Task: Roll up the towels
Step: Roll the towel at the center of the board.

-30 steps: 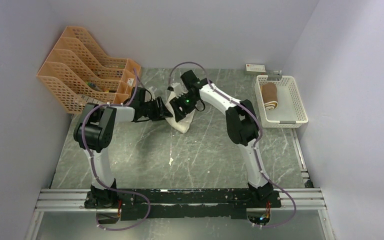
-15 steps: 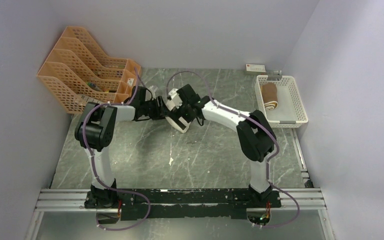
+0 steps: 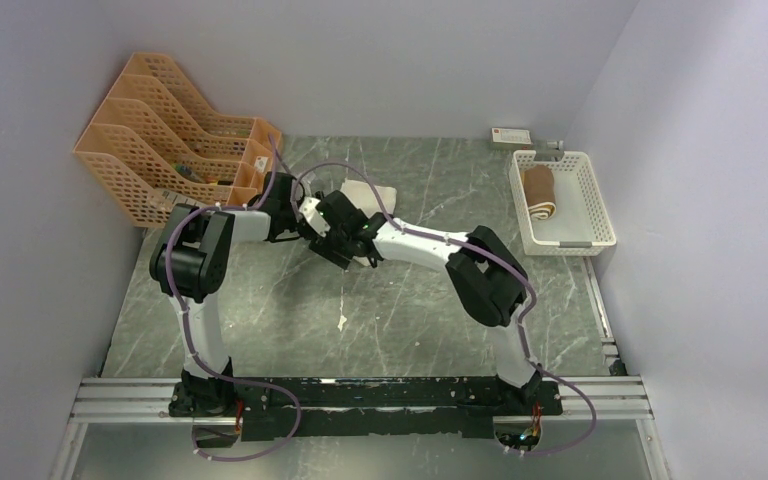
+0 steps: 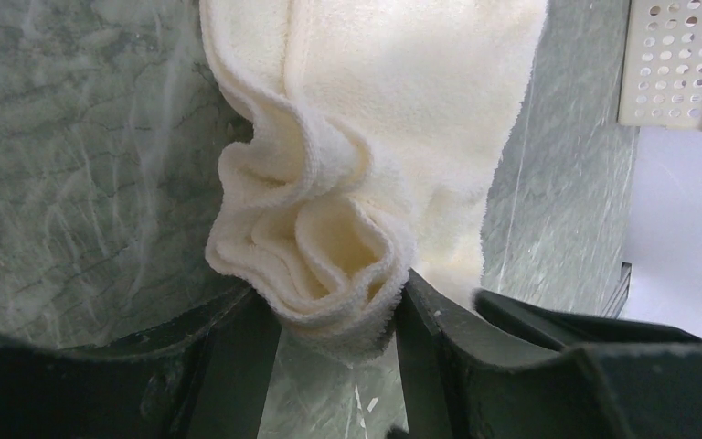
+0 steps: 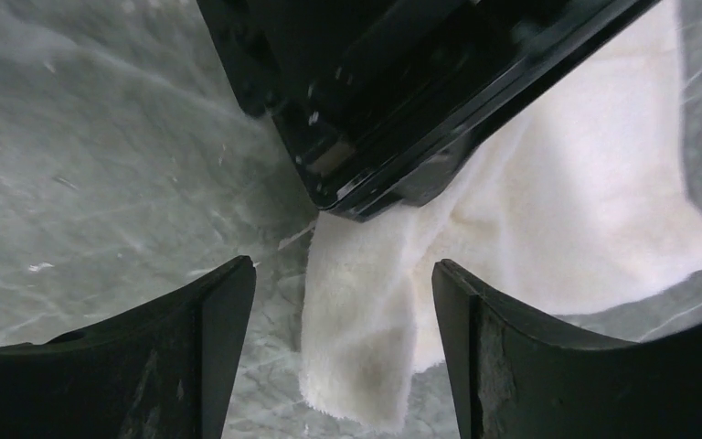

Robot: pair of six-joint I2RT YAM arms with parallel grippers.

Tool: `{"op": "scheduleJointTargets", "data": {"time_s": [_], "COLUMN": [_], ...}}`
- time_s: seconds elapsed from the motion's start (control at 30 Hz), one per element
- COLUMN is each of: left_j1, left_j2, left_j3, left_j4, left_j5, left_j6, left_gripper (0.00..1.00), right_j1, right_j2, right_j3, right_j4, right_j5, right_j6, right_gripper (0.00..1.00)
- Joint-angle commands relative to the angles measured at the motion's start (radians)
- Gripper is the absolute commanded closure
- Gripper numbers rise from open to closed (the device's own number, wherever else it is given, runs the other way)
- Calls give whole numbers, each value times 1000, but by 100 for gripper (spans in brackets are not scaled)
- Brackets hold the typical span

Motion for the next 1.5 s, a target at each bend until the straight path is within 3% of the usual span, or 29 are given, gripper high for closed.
{"op": "scheduleJointTargets", "data": {"time_s": [0.0, 0.23, 0.5, 0.53, 0.67, 0.97, 1.2, 1.47], "left_j1": [10, 18, 55, 64, 108, 142, 141, 138], "left_j2": [66, 57, -28, -51, -161, -397, -538, -571], "left_j3": [-60, -81, -146, -153, -172, -266, -418, -447], "left_j4": [-89, -73, -30, -32, -75, -187, -104, -131], "left_j5": [-91, -80, -56, -56, -69, -60, 15, 8], "left_j6": [36, 24, -18, -24, -33, 23, -51, -43], "left_gripper": [40, 40, 39, 36, 30, 28, 28, 28], "right_j1": [-4, -6, -33, -38, -62, -72, -100, -270], "right_j2": [37, 89, 121, 116, 72, 33, 31, 107], "right_j3": [-34, -25, -36, -43, -73, -31, -96, -124], "right_j4": [39, 56, 59, 64, 74, -56, 72, 307], "right_j5": [52, 59, 18, 5, -118, -613, -868, -1130], "right_j6": [-10, -9, 39, 46, 72, 186, 352, 615], "right_gripper": [30, 45, 98, 100, 100, 100, 100, 100]}}
